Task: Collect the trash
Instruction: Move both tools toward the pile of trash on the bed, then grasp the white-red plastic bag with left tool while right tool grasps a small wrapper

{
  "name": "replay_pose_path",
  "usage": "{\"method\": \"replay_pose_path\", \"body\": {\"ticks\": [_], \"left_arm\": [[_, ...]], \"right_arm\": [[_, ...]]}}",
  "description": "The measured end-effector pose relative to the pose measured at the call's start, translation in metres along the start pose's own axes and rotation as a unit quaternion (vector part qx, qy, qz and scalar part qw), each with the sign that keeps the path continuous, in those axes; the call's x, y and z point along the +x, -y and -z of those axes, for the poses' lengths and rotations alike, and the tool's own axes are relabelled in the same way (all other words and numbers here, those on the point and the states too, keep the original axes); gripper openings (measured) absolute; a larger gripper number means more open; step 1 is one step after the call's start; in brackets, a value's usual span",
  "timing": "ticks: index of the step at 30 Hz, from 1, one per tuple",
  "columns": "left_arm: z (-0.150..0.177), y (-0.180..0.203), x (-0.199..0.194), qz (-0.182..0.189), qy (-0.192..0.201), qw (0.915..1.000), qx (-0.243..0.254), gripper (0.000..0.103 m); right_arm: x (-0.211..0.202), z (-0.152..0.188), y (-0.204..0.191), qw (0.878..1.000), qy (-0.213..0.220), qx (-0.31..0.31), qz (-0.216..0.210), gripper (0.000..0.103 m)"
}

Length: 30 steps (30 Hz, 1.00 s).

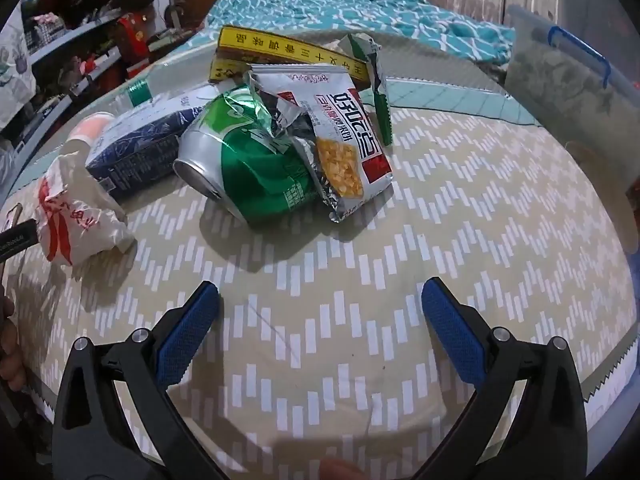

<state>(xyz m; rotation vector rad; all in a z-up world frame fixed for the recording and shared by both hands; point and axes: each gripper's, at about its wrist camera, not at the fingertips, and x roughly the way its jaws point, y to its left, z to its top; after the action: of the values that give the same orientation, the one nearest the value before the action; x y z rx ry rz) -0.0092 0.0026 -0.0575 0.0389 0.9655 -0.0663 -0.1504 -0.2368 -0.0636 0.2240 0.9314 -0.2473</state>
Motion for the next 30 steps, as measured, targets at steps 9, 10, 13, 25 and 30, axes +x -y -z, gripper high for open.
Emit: {"method": "replay_pose_path", "body": {"ticks": [9,10,13,25,30], "left_arm": [[0.023,-0.011,-0.018,0.015,0.015,0.9995,0.024,0.095],[0.027,-0.012,-0.021,0.016,0.016,0.9994,0.027,0.095],[0.026,-0.023,-0.030,0.061,0.012,0.9979,0.019,0.094],[0.043,0.057,-0.107,0.210,0.084,0.9616,0.155,0.092],[0.030,0.085,-0.084,0.206,0.046,0.9627,0.169,0.058]], "right_arm": [[-0.016,0.005,0.001,1.000,0.013,-0.018,-0.016,0.100],[-0.018,0.006,0.001,1.000,0.013,-0.017,-0.020,0.100],[-0.023,0.004,0.004,0.999,0.014,-0.008,-0.045,0.100],[-0.045,-0.028,0.022,0.996,0.071,-0.005,-0.058,0.066],[-0.018,-0.057,0.033,0.998,0.028,-0.051,-0.017,0.067]]}}
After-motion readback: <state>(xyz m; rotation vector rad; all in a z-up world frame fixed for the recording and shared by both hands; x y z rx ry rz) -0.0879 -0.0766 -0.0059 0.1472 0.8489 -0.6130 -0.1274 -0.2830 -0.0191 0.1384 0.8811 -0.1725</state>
